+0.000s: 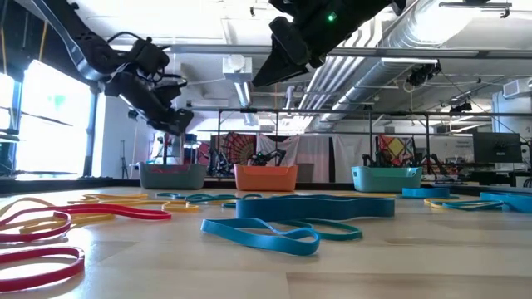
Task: Sort rubber bands into baskets
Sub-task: Put the red rubber band into the blue bin
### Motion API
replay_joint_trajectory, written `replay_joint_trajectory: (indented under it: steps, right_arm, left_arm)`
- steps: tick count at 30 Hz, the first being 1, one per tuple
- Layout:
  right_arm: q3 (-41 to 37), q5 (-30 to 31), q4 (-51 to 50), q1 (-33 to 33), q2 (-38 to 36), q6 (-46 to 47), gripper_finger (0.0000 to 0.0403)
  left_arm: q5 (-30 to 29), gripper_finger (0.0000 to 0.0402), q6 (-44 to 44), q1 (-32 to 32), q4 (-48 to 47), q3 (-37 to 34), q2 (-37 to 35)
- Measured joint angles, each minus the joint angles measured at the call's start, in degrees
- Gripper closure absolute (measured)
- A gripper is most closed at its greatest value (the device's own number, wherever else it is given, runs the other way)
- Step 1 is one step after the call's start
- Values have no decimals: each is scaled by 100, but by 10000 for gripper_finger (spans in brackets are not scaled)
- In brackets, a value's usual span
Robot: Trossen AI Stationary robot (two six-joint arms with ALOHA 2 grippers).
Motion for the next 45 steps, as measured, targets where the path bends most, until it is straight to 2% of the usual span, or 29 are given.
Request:
replay_joint_trajectory:
  steps: [10,24,27,29,32,35,40,45]
  right_arm:
    - [0,0,-13,0,0,0,235]
    - [0,-5,-91,2,0,44,235]
    - [0,-7,-148,3,0,44,235]
    - [0,-7,-164,4,0,44,235]
    - [0,-33,-204,4,0,9,235]
    - [0,-147,-327,15,0,-58,235]
    - [0,-243,-458,17,0,-70,235]
    - [0,-243,-495,22,0,-100,235]
  left_arm:
    - [537,397,15,-3,-677,34,1]
    - [1129,290,47,26,-745,34,1]
    - [1430,283,144,29,-909,34,-11]
    - [1890,283,309,-43,-1078,32,-83]
    - [2836,285,686,-320,-1288,30,-255]
    - [3486,292,964,-736,-1585,29,-485]
    - [4234,305,1075,-1691,-2292,17,-859]
    - [4748,309,770,-2971,-2678,-135,-948]
